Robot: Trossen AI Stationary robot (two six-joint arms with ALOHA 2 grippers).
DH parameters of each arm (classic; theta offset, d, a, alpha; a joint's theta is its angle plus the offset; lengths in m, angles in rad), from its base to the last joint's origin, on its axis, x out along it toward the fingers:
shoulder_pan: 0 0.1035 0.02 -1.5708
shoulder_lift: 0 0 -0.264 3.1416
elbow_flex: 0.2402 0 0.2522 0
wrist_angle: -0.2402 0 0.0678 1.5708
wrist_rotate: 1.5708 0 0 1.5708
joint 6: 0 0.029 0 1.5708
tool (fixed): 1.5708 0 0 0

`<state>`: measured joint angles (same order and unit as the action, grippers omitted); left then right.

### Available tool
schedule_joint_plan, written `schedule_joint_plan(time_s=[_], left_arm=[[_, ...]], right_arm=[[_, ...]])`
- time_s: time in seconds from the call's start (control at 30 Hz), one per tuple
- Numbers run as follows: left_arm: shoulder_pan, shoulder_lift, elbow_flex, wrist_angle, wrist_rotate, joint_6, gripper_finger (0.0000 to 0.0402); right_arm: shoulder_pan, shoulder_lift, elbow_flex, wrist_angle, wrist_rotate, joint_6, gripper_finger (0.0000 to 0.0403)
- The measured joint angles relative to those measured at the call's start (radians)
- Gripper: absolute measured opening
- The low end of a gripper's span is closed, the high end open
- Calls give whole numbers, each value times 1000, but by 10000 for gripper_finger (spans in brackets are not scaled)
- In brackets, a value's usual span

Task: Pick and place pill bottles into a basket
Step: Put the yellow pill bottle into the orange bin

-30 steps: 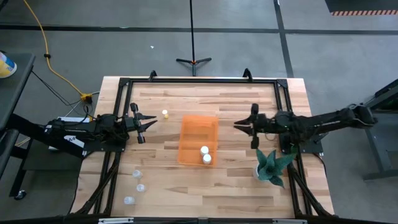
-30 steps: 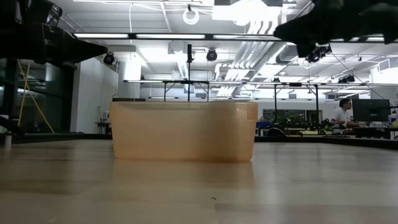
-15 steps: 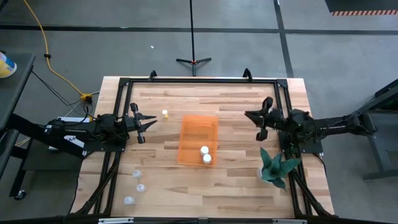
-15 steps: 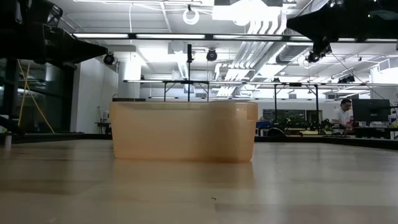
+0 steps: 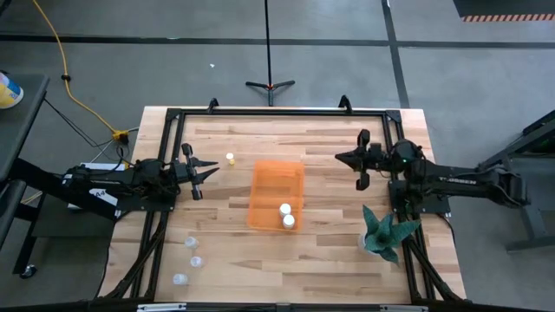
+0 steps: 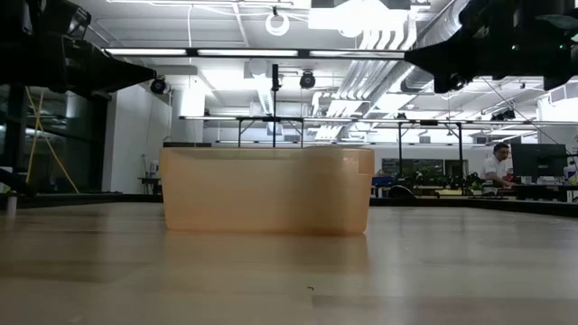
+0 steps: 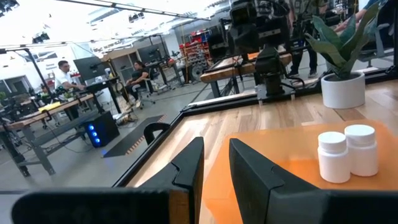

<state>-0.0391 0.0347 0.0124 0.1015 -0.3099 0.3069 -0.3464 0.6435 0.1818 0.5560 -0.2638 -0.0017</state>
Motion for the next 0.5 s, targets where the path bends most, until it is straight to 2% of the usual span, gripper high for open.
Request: schedule_joint_plan(time_s=[0.07,0.27,0.5], left_arm=[[0,0,0,-9,0,0,111],[0,0,0,-39,0,1,111],[0,0,0,-51,1,-50,111]], right_arm=[[22,-24,0,-8,29,0,1],[143,-148,0,-151,220,-38,1],[309,-222,-65,-166,380,-23,1]])
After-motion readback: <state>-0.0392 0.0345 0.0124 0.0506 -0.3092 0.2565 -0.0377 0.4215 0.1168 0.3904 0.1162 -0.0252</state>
